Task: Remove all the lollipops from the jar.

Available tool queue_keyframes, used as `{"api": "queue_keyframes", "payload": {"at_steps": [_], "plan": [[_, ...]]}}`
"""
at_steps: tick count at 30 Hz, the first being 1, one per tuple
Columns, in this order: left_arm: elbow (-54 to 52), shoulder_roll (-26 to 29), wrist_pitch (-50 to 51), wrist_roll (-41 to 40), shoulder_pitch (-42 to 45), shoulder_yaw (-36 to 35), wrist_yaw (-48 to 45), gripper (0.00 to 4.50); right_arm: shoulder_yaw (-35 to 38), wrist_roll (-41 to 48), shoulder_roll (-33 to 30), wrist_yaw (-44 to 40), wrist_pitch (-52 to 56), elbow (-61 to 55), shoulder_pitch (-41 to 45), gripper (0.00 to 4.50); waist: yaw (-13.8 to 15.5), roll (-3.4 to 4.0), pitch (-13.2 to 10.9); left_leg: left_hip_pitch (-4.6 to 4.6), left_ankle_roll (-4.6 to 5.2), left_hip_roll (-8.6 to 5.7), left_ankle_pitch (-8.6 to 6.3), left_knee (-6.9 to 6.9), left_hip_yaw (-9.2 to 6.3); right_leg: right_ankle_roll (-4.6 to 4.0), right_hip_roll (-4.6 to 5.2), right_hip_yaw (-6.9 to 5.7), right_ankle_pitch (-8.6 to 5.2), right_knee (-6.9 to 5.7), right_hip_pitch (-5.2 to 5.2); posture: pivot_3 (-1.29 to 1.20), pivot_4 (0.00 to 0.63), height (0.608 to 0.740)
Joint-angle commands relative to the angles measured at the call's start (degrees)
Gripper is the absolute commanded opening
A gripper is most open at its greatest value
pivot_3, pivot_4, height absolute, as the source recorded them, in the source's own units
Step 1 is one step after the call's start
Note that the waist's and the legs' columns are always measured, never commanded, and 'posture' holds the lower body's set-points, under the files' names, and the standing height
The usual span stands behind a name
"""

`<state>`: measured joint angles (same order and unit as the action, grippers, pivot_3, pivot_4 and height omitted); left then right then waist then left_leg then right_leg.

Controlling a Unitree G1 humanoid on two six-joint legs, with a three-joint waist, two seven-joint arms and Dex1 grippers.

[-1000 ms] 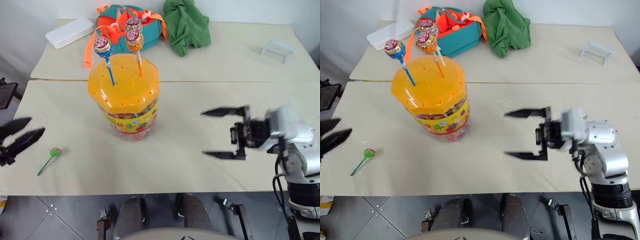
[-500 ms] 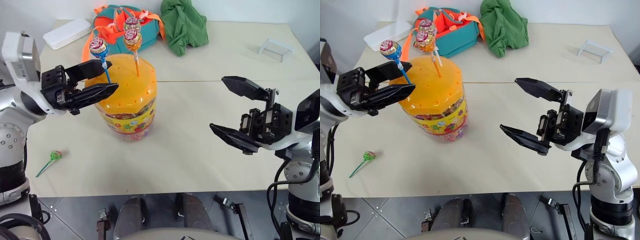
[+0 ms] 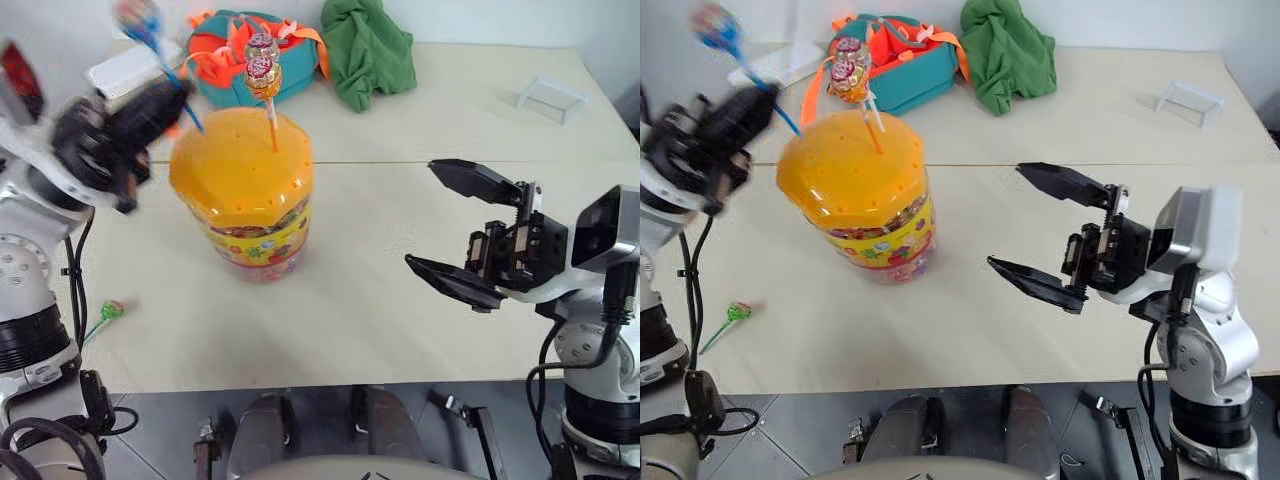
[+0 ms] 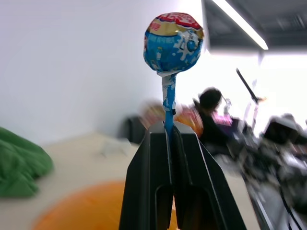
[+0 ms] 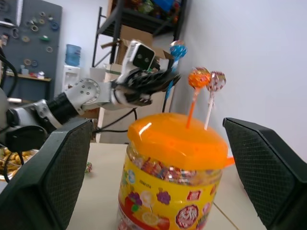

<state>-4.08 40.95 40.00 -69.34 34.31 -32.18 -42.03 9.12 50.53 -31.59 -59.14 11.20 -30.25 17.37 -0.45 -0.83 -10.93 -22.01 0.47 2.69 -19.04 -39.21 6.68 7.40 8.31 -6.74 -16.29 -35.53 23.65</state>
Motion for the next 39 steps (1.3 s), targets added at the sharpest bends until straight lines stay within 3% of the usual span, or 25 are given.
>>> {"api": "queue_keyframes", "payload": {"at_steps": [1, 6, 9, 16, 19, 21, 25, 28, 31, 37, 39], "plan": [[4.18, 5.78, 1.18, 3.23, -7.98, -7.64, 2.5, 0.01, -3.16, -1.53, -1.3, -7.25, -1.18, 1.74, 1.47, 4.5, -0.41, 0.0, 0.0, 0.01, 0.0, 0.01, 0.0, 0.01, 0.01, 0.0, -0.02, -0.01, 0.0, 0.0, 0.0, 0.0, 0.15, 0.74], [8.99, 13.98, -2.46, 20.32, -30.88, -6.6, -2.2, 0.01, -8.1, -6.11, -3.69, -16.44, -1.35, 7.91, 4.94, 4.5, -1.11, -0.03, 0.01, 0.06, 0.05, -0.01, -0.05, 0.12, 0.22, 0.0, -0.02, -0.01, 0.0, 0.05, 0.01, 0.0, 0.15, 0.74], [7.21, 14.2, -6.5, 27.73, -40.09, -3.84, -4.13, 0.01, -9.36, -9.68, -4.89, -18.27, -2.01, 10.73, 5.99, 4.5, -0.84, -0.11, 0.04, 0.02, 0.02, 0.01, -0.09, 0.12, 0.31, -0.02, -0.02, -0.03, -0.02, 0.11, 0.04, 0.0, 0.15, 0.74], [3.89, 10.23, -6.99, 31.52, -43.01, -0.78, -3.35, 0.01, -9.71, -11.73, -5.79, -18.44, -1.37, 11.59, 5.99, 4.5, 0.65, -0.19, 0.09, -0.09, -0.04, 0.02, -0.12, 0.06, 0.25, -0.07, 0.1, -0.13, -0.04, 0.1, 0.07, 0.0, 0.15, 0.74], [3.59, 10.97, -4.88, 32.97, -43.75, -1.0, -2.45, 0.7, -9.39, -10.39, -6.25, -18.08, 0.71, 10.87, 5.28, 4.5, 0.36, -0.19, 0.09, -0.08, -0.04, 0.02, -0.12, 0.06, 0.23, -0.07, 0.1, -0.13, -0.04, 0.08, 0.09, 0.0, 0.15, 0.74], [3.64, 11.32, -11.41, 36.02, -44.71, -1.39, -5.38, 1.3, -7.94, -6.38, -5.83, -16.27, 4.08, 9.78, 5.11, 4.5, 0.3, -0.19, 0.09, -0.07, -0.04, 0.02, -0.12, 0.07, 0.24, -0.07, 0.1, -0.13, -0.04, 0.04, 0.11, 0.0, 0.15, 0.74], [1.73, 6.69, -20.01, 26.98, -40.41, -11.37, -13.28, 2.48, -6.19, -1.41, -3.09, -7.93, 9.23, 7.98, 10.32, 4.5, 0.16, -0.19, 0.09, -0.09, -0.04, 0.07, -0.12, 0.06, 0.25, -0.12, 0.1, -0.12, -0.05, 0.01, 0.21, 0.0, 0.15, 0.74], [0.3, 5.49, -15.27, 19.76, -36.75, -14.91, -11.41, 2.48, -6.66, -2.29, -1.43, -1.19, 12.2, 7.86, 14.53, 4.5, 0.15, -0.19, 0.1, -0.08, -0.05, 0.11, -0.12, 0.03, 0.17, -0.18, 0.16, -0.11, -0.07, -0.07, 0.27, 0.0, 0.15, 0.74], [-4.32, 4.92, -10.75, 13.26, -31.92, -14.91, -6.25, 2.83, -8.64, -2.44, 2.3, 1.37, 13.22, 9.78, 20.46, 4.5, 0.19, -0.19, 0.1, -0.06, -0.04, 0.08, -0.13, 0.03, 0.16, -0.17, 0.19, -0.11, -0.06, -0.13, 0.27, 0.0, 0.15, 0.74], [-12.19, 2.68, -4.05, 1.02, -28.84, -13.45, -3.46, 4.48, -12.36, -6.21, 6.37, 4.11, 15.6, 13.63, 26.68, 4.5, 0.06, -0.27, 0.14, -0.08, -0.02, 0.03, -0.14, 0.01, 0.15, -0.13, 0.19, -0.11, -0.04, -0.17, 0.27, 0.0, 0.15, 0.74], [-13.4, 2.38, -2.88, -0.96, -30.42, -13.84, -4.3, 4.48, -13.51, -7.52, 6.79, 4.34, 16.34, 14.85, 27.98, 4.5, -0.05, -0.27, 0.14, -0.09, -0.01, 0.03, -0.14, 0.02, 0.18, -0.13, 0.17, -0.14, -0.04, -0.17, 0.28, 0.0, 0.15, 0.74]]}}
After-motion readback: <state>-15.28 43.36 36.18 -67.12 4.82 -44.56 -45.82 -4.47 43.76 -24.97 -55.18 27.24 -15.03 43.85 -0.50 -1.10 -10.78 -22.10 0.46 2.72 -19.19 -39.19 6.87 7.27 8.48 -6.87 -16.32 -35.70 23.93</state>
